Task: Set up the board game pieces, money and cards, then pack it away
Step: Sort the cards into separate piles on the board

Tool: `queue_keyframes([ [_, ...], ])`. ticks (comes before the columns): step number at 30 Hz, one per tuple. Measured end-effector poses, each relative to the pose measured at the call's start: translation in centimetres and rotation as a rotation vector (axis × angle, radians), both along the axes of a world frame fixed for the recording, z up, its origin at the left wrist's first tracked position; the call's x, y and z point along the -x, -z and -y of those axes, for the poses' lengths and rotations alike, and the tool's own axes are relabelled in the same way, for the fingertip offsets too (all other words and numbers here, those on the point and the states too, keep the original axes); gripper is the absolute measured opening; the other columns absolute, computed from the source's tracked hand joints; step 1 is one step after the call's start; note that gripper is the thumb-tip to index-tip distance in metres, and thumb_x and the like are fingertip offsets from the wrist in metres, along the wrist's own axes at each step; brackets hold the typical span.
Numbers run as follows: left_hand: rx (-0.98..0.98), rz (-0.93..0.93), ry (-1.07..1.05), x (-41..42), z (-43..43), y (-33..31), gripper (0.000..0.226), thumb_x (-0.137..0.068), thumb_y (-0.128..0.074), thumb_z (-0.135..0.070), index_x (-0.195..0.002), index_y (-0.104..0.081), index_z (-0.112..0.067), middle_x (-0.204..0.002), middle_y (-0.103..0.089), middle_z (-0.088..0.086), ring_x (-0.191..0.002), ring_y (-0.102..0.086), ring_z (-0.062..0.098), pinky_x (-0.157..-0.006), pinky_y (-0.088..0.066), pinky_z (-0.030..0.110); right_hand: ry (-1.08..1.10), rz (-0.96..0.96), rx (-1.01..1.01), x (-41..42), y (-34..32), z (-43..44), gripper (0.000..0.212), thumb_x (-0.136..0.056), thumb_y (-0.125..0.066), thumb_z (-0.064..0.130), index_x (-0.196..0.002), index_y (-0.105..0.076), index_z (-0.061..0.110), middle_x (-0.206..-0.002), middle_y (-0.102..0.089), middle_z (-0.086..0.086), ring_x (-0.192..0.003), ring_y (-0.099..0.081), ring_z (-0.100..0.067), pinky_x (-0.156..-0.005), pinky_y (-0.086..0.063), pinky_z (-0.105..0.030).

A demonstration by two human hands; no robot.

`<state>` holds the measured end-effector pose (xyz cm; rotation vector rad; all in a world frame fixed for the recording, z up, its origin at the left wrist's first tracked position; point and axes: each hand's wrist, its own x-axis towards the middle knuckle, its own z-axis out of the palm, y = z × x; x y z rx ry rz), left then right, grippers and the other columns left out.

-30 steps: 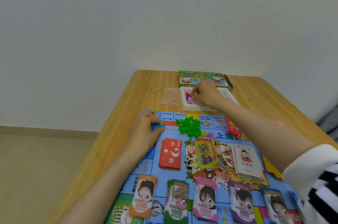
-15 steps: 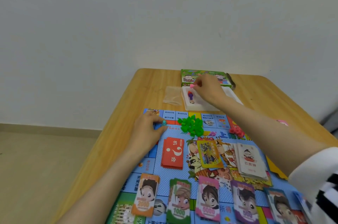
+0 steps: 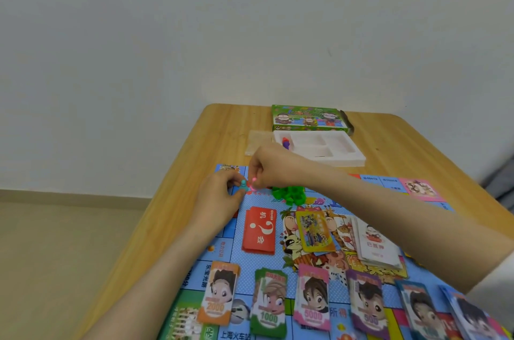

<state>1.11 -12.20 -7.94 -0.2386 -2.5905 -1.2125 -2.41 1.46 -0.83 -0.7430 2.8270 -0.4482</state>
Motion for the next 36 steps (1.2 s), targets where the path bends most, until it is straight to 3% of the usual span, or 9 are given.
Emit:
queue_keyframes([
  [5, -0.004, 0.006, -0.010, 0.1, 0.1, 0.2, 0.014, -0.086, -0.065, -0.005, -0.096, -0.066, -0.014, -0.089, -0.059, -0.008, -0.080, -0.051, 0.000, -0.065, -0.036, 0.002, -0.012, -0.036, -0.058, -0.1, 0.6, 0.1, 0.015, -0.084, -0.064, 0.006, -0.098, -0.069, 0.001, -0.096, -0.068, -0.012, -0.077, -0.053, -0.013, -0.061, -0.043, -0.018],
  [10, -0.022, 0.006, -0.019, 0.2, 0.2, 0.3, 0.021, -0.085, -0.067, -0.006, -0.104, -0.064, -0.015, -0.093, -0.061, -0.005, -0.083, -0.052, 0.001, -0.067, -0.037, 0.004, 0.016, -0.033, -0.017, 0.0, 0.8, 0.3, 0.012, -0.083, -0.065, 0.007, -0.093, -0.071, 0.002, -0.094, -0.070, -0.013, -0.081, -0.062, -0.020, -0.075, -0.051, -0.031],
  [15, -0.044, 0.003, -0.002, 0.3, 0.2, 0.3, 0.021, -0.084, -0.068, -0.006, -0.101, -0.063, -0.015, -0.090, -0.060, -0.007, -0.081, -0.053, -0.003, -0.067, -0.037, 0.002, 0.031, -0.012, -0.037, 0.3, -0.6, -0.3, 0.022, -0.080, -0.070, 0.010, -0.102, -0.069, 0.005, -0.082, -0.065, 0.000, -0.083, -0.060, -0.014, -0.060, -0.044, -0.014],
  [19, -0.109, 0.031, 0.004, 0.2, 0.0, 0.2, 0.024, -0.085, -0.059, 0.001, -0.100, -0.060, -0.018, -0.091, -0.058, -0.011, -0.086, -0.054, 0.001, -0.072, -0.040, 0.009, 0.230, -0.125, 0.096, 3.2, -3.2, -2.7, 0.024, -0.084, -0.057, 0.001, -0.104, -0.070, 0.006, -0.084, -0.064, 0.004, -0.075, -0.057, -0.008, -0.064, -0.044, -0.014],
  [23, -0.134, 0.049, -0.004, 0.1, 0.0, 0.3, 0.025, -0.086, -0.054, 0.003, -0.098, -0.058, -0.019, -0.094, -0.059, -0.008, -0.089, -0.055, 0.005, -0.074, -0.042, 0.013, 0.347, -0.235, 0.008, 6.3, -1.5, -5.3, 0.032, -0.089, -0.051, -0.002, -0.117, -0.064, 0.006, -0.123, -0.061, -0.010, -0.115, -0.055, -0.023, -0.094, -0.043, -0.028],
  [25, -0.136, 0.055, -0.006, 0.2, -0.1, 0.3, 0.027, -0.085, -0.053, 0.004, -0.097, -0.058, -0.019, -0.094, -0.059, -0.007, -0.090, -0.055, 0.007, -0.074, -0.043, 0.014, 0.328, -0.242, -0.060, 7.3, 0.1, -5.7, 0.036, -0.088, -0.052, -0.001, -0.123, -0.060, 0.008, -0.127, -0.059, -0.012, -0.119, -0.053, -0.026, -0.099, -0.044, -0.037],
  [30, -0.147, 0.054, -0.004, 0.1, -0.1, 0.1, 0.029, -0.084, -0.050, 0.008, -0.095, -0.058, -0.018, -0.090, -0.056, -0.011, -0.087, -0.053, 0.003, -0.074, -0.043, 0.014, 0.310, -0.348, -0.122, 8.4, 2.0, -5.7, 0.026, -0.083, -0.059, 0.004, -0.106, -0.070, 0.010, -0.108, -0.066, -0.015, -0.103, -0.058, -0.033, -0.088, -0.051, -0.045],
  [32, -0.151, 0.058, -0.009, 0.0, -0.1, 0.1, 0.029, -0.085, -0.049, 0.007, -0.096, -0.058, -0.018, -0.091, -0.056, -0.012, -0.087, -0.053, 0.003, -0.075, -0.042, 0.014, 0.303, -0.378, -0.132, 8.5, 2.3, -5.6, 0.023, -0.084, -0.061, 0.008, -0.104, -0.071, 0.011, -0.104, -0.067, -0.013, -0.104, -0.057, -0.033, -0.092, -0.048, -0.046],
  [36, -0.151, 0.068, -0.026, 0.1, -0.2, 0.0, 0.027, -0.087, -0.048, 0.006, -0.096, -0.059, -0.017, -0.094, -0.058, -0.007, -0.091, -0.055, 0.010, -0.082, -0.047, 0.026, 0.311, -0.380, -0.075, 8.7, 2.4, -5.9, 0.024, -0.083, -0.067, 0.011, -0.106, -0.070, 0.013, -0.106, -0.066, -0.011, -0.100, -0.059, -0.030, -0.088, -0.051, -0.042],
])
